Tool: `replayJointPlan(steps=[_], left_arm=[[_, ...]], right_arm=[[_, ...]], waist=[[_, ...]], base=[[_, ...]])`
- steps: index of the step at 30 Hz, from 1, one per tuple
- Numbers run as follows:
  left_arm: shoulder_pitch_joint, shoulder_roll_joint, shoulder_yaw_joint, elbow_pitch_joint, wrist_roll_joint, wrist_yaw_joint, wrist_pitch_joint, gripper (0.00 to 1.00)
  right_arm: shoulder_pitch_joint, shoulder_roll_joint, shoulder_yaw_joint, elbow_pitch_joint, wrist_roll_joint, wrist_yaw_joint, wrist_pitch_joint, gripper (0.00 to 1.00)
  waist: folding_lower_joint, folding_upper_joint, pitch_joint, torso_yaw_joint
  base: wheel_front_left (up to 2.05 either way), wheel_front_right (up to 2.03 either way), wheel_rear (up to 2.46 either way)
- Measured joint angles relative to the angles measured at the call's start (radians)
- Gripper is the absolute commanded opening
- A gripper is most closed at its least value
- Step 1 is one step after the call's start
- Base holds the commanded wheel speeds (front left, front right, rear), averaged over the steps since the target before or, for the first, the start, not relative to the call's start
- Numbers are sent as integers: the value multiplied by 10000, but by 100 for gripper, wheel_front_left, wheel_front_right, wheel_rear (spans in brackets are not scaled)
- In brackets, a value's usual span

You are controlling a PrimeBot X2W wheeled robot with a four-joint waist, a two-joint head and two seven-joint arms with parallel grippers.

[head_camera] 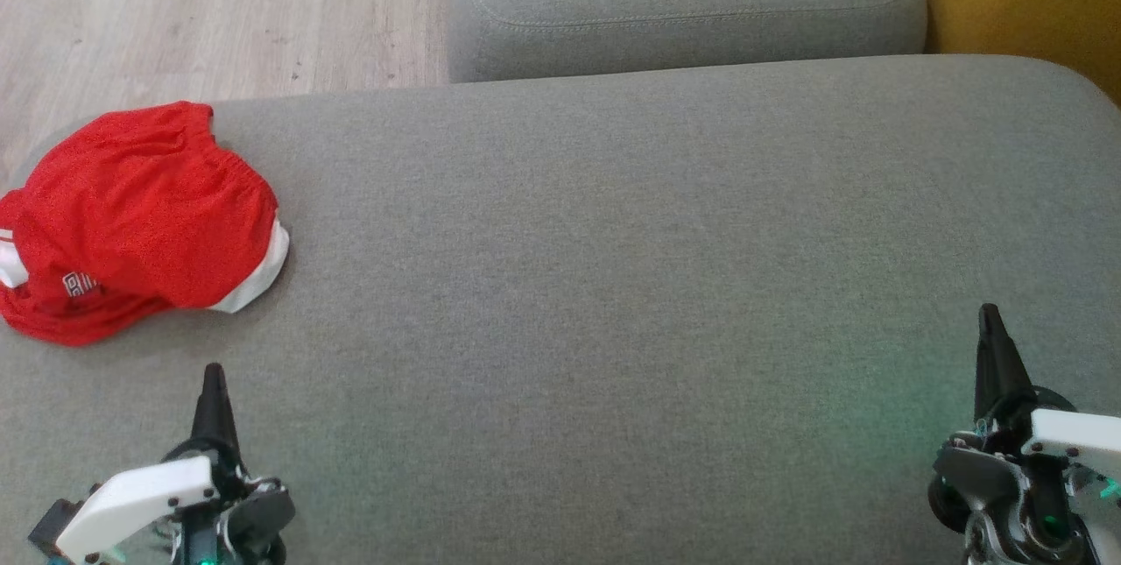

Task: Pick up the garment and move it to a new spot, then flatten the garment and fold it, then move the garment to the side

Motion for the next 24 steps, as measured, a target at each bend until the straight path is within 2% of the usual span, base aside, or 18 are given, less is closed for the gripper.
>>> replayJointPlan(steps=[18,19,24], left_arm=[[0,0,0,0,0,0,0,0],[0,0,0,0,0,0,0,100],[438,-19,-125,583,0,13,-13,100]], right_arm=[[0,0,0,0,0,0,0,0],[0,0,0,0,0,0,0,100],[422,54,36,635,0,0,-13,100]], waist=[[0,0,0,0],[0,0,0,0],[0,0,0,0]], base=[[0,0,0],[0,0,0],[0,0,0]])
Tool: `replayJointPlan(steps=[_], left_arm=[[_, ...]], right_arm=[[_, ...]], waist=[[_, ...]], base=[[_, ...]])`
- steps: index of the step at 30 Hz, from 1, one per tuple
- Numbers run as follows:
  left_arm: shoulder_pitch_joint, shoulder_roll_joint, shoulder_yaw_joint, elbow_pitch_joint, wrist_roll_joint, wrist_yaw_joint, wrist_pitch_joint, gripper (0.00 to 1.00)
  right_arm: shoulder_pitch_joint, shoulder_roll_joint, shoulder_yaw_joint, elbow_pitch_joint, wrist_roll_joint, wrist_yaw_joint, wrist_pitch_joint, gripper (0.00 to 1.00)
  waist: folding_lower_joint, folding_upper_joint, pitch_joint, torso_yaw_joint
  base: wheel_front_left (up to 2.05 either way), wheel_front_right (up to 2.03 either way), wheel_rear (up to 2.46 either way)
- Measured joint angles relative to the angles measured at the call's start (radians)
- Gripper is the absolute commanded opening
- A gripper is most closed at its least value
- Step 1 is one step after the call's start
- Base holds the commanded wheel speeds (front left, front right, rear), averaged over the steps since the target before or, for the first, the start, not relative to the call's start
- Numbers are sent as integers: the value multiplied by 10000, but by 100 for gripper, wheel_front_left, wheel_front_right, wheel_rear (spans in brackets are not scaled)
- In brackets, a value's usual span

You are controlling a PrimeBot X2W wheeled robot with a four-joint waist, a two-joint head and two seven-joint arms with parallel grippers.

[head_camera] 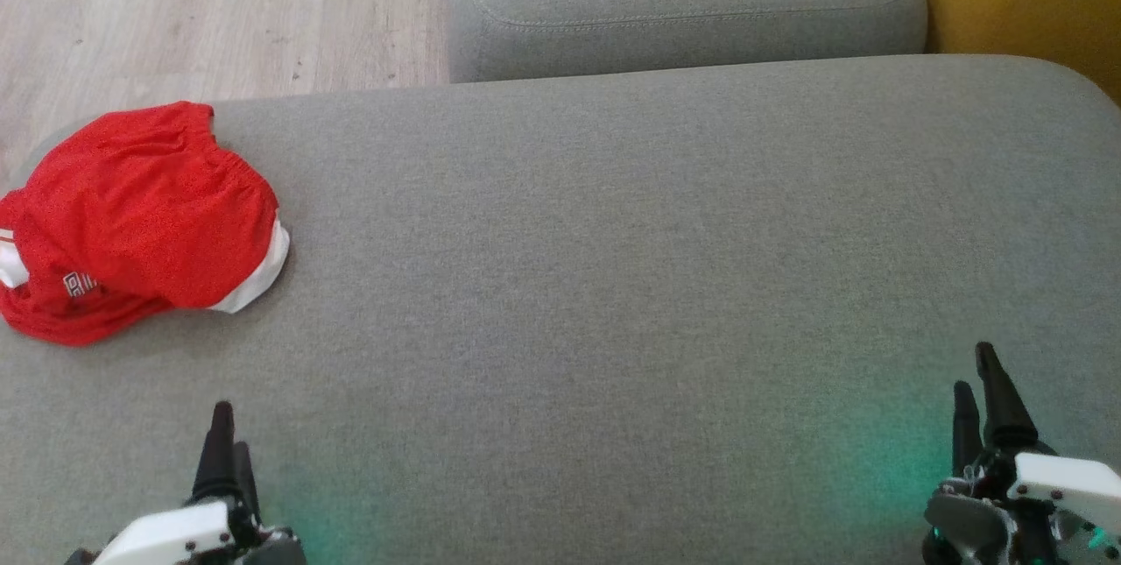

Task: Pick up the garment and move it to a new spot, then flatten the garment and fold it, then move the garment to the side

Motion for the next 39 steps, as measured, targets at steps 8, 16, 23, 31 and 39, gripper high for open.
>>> replayJointPlan(steps=[8,16,23,31,39], left_arm=[[174,-13,-130,-171,17,0,-226,100],[178,-17,-324,-449,545,0,-449,100],[182,-17,-410,-869,1438,10,-663,100],[215,-19,-708,-1216,2654,222,-863,100],[246,-17,-1005,-1342,4136,420,-1139,100]], right_arm=[[143,4,182,-29,-211,0,-188,100],[144,4,232,-194,-1101,0,-426,100],[146,4,353,-552,-2178,0,-639,100],[159,4,554,-890,-3404,0,-865,100],[205,4,857,-1003,-4660,0,-1106,100]], waist=[[0,0,-7,4],[0,0,-22,13],[0,0,-27,21],[0,0,-24,43],[0,0,-26,70]], base=[[0,0,0],[0,0,0],[0,0,0],[0,0,0],[0,0,0]])
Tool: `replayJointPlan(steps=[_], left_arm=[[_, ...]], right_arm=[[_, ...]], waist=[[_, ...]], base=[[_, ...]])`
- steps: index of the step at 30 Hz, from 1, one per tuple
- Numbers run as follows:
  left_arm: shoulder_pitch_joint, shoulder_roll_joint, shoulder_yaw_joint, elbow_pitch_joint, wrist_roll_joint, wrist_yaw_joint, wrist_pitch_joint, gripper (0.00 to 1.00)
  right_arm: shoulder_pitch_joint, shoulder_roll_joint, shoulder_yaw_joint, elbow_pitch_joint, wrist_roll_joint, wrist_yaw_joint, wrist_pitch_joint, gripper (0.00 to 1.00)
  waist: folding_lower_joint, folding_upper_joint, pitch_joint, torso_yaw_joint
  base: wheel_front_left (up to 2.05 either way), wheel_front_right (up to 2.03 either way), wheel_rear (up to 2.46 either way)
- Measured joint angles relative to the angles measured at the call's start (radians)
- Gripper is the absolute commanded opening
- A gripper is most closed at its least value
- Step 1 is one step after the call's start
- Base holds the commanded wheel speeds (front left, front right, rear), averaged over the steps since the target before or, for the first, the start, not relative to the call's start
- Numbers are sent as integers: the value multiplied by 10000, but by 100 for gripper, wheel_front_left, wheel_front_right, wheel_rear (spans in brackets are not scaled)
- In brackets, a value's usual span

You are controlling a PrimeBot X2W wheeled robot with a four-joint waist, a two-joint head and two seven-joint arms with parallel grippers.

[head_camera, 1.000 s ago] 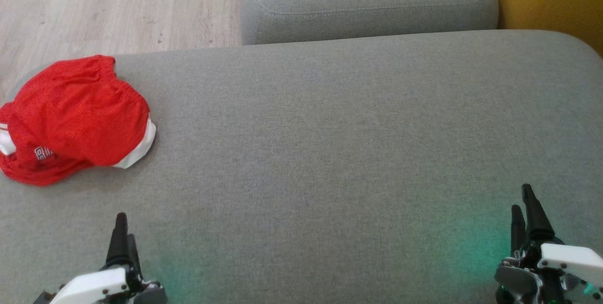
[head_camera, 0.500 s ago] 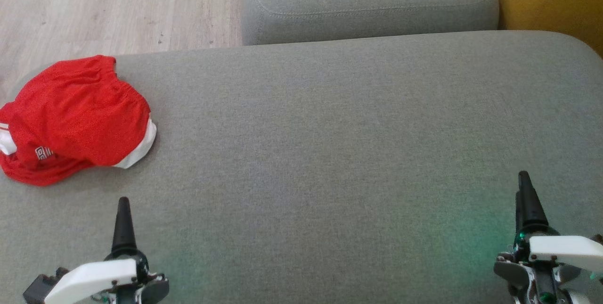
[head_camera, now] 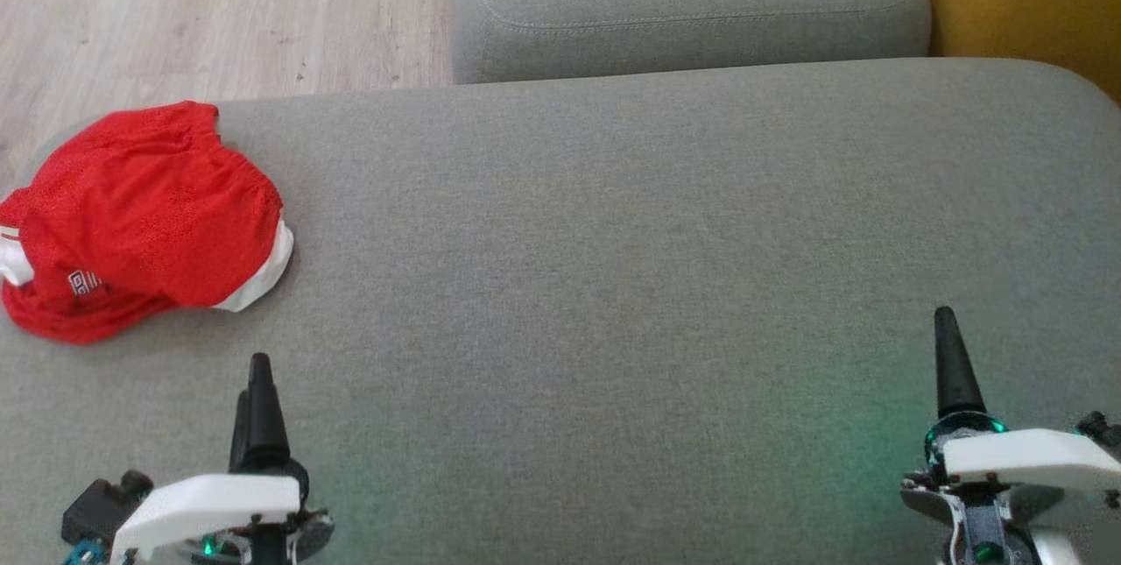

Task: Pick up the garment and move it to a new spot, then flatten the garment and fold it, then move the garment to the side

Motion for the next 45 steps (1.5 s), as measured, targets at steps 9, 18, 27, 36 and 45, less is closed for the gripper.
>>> replayJointPlan(steps=[9,18,27,36,45], left_arm=[[137,2,-274,-105,1440,123,-240,100],[211,4,-433,-138,2721,209,-512,100],[281,4,-646,-132,3818,345,-765,100],[408,6,-711,-17,4763,466,-1032,100],[409,10,-901,98,5618,546,-1289,100]], right_arm=[[8,-2,234,-73,-1273,-2,-232,100],[10,-2,447,-94,-2462,0,-531,100],[11,-4,677,-90,-3666,0,-779,100],[12,-4,807,-92,-4828,0,-1024,100],[12,-8,986,-88,-5797,0,-1256,100]], waist=[[0,0,6,23],[0,0,21,67],[0,0,31,112],[0,0,35,141],[0,0,55,162]], base=[[0,0,0],[0,0,0],[0,0,0],[0,0,0],[0,0,0]])
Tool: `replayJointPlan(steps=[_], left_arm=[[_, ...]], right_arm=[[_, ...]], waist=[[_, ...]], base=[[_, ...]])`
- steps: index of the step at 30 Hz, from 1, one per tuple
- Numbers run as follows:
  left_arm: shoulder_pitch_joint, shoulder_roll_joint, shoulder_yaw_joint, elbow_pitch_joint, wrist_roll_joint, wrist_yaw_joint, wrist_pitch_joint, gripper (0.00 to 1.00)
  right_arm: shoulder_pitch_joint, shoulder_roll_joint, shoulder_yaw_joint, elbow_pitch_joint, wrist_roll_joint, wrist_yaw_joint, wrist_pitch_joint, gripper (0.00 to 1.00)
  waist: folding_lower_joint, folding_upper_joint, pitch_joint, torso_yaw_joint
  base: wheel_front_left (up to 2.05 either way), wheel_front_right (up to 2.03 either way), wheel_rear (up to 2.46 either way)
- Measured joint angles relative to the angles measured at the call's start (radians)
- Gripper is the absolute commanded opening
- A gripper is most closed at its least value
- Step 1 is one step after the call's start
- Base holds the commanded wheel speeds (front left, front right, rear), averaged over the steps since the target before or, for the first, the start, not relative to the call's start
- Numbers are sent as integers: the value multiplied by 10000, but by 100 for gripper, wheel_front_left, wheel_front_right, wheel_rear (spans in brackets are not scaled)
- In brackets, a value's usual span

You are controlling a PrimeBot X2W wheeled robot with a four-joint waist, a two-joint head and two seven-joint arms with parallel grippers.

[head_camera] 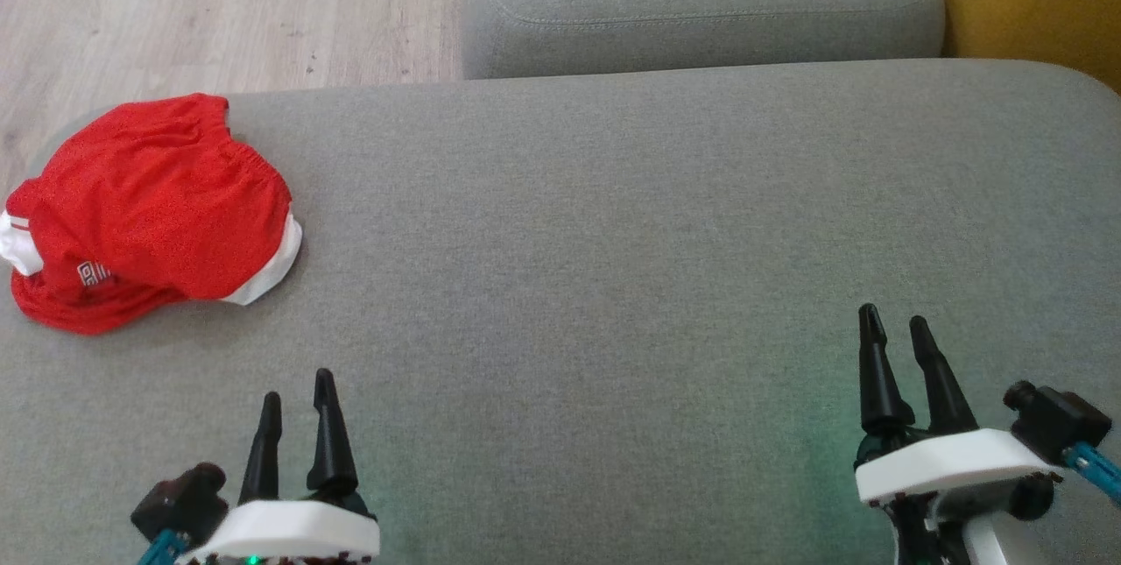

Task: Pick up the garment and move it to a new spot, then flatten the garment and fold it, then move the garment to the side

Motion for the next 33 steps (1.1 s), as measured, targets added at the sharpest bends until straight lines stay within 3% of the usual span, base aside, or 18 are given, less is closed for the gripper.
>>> replayJointPlan(steps=[33], left_arm=[[75,12,-391,525,3290,280,-972,100]], right_arm=[[-11,-10,585,594,-4029,0,-1001,100]], waist=[[0,0,94,126]], base=[[0,0,0]])
